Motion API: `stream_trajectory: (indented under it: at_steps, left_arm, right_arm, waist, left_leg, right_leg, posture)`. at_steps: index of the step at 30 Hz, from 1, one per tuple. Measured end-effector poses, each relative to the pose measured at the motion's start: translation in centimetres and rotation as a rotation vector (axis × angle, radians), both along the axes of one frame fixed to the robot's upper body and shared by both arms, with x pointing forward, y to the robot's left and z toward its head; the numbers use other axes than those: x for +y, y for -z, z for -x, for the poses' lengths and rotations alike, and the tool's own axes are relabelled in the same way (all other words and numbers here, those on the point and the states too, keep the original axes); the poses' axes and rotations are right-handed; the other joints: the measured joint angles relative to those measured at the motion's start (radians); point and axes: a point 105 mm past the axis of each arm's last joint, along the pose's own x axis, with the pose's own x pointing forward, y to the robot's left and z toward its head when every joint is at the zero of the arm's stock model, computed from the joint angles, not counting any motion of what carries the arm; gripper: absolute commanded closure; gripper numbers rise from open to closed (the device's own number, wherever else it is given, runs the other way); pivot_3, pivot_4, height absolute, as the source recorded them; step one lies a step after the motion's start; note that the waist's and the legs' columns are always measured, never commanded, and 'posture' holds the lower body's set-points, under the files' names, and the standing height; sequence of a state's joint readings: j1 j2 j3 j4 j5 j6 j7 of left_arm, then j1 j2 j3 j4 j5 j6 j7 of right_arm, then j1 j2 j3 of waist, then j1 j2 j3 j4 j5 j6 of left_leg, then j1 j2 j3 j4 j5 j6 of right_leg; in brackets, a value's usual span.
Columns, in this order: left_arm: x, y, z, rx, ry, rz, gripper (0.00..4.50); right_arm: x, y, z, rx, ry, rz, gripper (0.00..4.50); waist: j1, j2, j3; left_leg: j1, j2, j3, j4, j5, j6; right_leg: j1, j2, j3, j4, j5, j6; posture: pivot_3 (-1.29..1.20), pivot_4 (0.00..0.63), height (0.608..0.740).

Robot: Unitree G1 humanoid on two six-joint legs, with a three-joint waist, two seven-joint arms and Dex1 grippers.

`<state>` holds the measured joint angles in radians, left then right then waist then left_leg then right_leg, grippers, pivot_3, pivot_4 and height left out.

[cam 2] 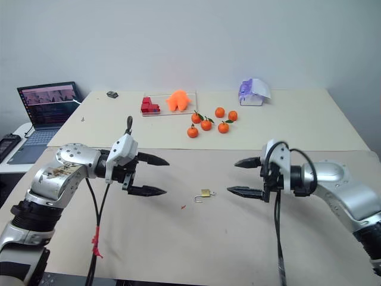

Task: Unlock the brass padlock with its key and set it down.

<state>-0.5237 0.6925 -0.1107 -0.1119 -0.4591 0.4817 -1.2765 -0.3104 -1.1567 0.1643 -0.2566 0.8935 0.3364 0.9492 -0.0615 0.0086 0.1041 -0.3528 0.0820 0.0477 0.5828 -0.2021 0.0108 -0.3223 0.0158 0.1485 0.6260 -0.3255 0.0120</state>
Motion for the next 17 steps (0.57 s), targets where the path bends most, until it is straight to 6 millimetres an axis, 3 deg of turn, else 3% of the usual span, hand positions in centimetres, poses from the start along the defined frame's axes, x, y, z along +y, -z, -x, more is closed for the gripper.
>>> stream_trajectory:
  at_steps: [2, 7, 17]
  left_arm:
    - [0.2, -0.6, -0.1, -0.005, -0.054, 0.064, 0.0]
    - [0.5, -1.0, 0.0, 0.012, -0.17, 0.153, 0.0]
    - [0.6, -0.6, -0.4, 0.009, -0.283, 0.199, 0.0]
  right_arm:
    - [0.0, -0.2, 0.7, 0.045, 0.004, 0.002, 0.04]
    - [-0.9, 1.6, 1.8, 0.161, 0.075, 0.012, 0.04]
    - [-1.4, 2.3, 0.8, 0.128, 0.217, -0.053, 0.04]
  waist:
    - [0.006, 0.0, 0.0]
    - [0.016, 0.0, 0.0]
    - [0.017, -0.001, 0.0]
  left_leg:
    - [-0.001, 0.0, 0.0, -0.002, 0.0, 0.0]
    - [-0.004, 0.0, 0.001, -0.003, 0.0, -0.001]
    - [-0.003, -0.001, 0.0, -0.004, 0.001, -0.001]
  right_leg:
    - [-0.002, 0.0, 0.0, 0.0, -0.001, 0.0]
    - [-0.007, 0.001, 0.001, 0.0, -0.001, -0.001]
    - [-0.013, 0.001, 0.001, 0.002, -0.001, 0.0]
  posture:
    - [0.0, 0.15, 0.724]
    - [0.0, 0.15, 0.724]
    - [0.0, 0.15, 0.724]
